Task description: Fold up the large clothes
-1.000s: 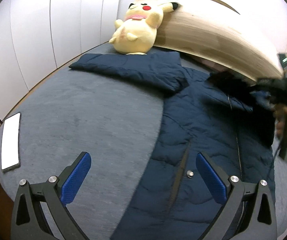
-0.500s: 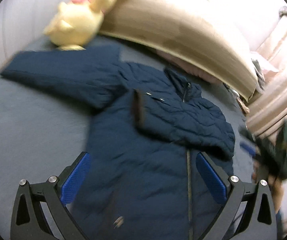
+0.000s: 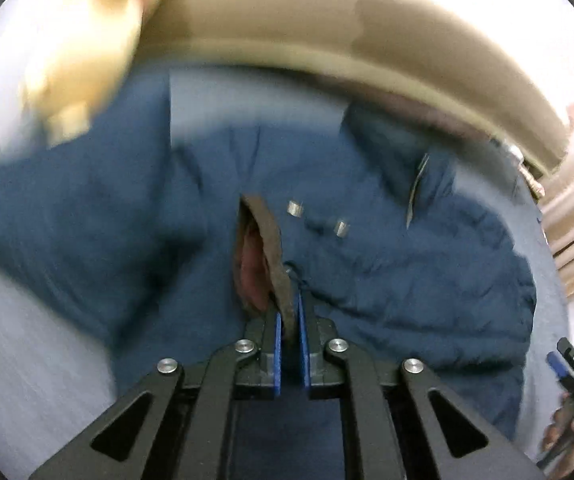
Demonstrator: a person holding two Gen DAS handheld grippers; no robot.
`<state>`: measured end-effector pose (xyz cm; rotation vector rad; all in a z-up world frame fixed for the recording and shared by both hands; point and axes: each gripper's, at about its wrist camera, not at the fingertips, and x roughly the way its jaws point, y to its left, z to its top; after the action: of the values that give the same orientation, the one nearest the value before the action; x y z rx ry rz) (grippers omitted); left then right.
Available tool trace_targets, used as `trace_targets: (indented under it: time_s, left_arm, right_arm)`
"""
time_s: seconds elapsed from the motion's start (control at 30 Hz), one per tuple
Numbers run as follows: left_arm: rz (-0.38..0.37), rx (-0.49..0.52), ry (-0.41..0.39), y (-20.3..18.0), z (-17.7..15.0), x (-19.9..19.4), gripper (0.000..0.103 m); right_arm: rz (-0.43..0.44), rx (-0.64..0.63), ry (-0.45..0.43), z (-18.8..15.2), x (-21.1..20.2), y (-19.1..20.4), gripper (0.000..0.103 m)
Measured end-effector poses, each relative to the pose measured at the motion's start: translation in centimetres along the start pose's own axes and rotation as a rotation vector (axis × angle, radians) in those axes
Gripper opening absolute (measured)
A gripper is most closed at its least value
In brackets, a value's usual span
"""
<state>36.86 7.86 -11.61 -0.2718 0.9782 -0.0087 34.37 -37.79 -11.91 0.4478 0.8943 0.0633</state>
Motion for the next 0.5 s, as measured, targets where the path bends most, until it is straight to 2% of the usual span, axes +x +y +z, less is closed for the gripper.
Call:
trace_targets:
  time_s: [0.03, 0.1, 0.23, 0.3, 0.37, 0.43, 0.5]
  left_arm:
    - [0.0, 0.038, -0.077, -0.3, 0.3, -1.4, 0.007]
    - [0.056, 0.082, -0.103, -0.1, 0.4, -0.7, 0.007]
    - [0.115, 0.069, 0.047, 1.5, -1.5, 4.8, 0.008]
    - [0.136, 0.087, 0.035, 1.6, -2.4, 5.6, 0.01]
    - [0.144, 0.08, 0.026, 1.6, -2.4, 5.8, 0.011]
    - [0.141, 0.059, 0.037, 1.7, -2.2, 6.0, 0.012]
    - [0.146, 0.079, 0.043, 1.5, -1.9, 6.4, 0.014]
  right_arm:
    - [0.003, -0.008, -0.004, 0.2, 0.2, 0.3, 0.103]
    - [0.015, -0.022, -0.029, 0.7, 0.2, 1.1, 0.103]
    - [0.084, -0.03, -0.07, 1.4, 0.1, 3.8, 0.103]
    - [0.121, -0.078, -0.074, 1.5, 0.3, 6.1, 0.103]
    - [0.133, -0.124, -0.046, 1.7, 1.8, 7.8, 0.103]
    - [0.079, -0.128, 0.004, 1.5, 4.6, 8.0, 0.103]
    - [-0.005, -0.068, 0.139, 0.9, 8.7, 6.5, 0.103]
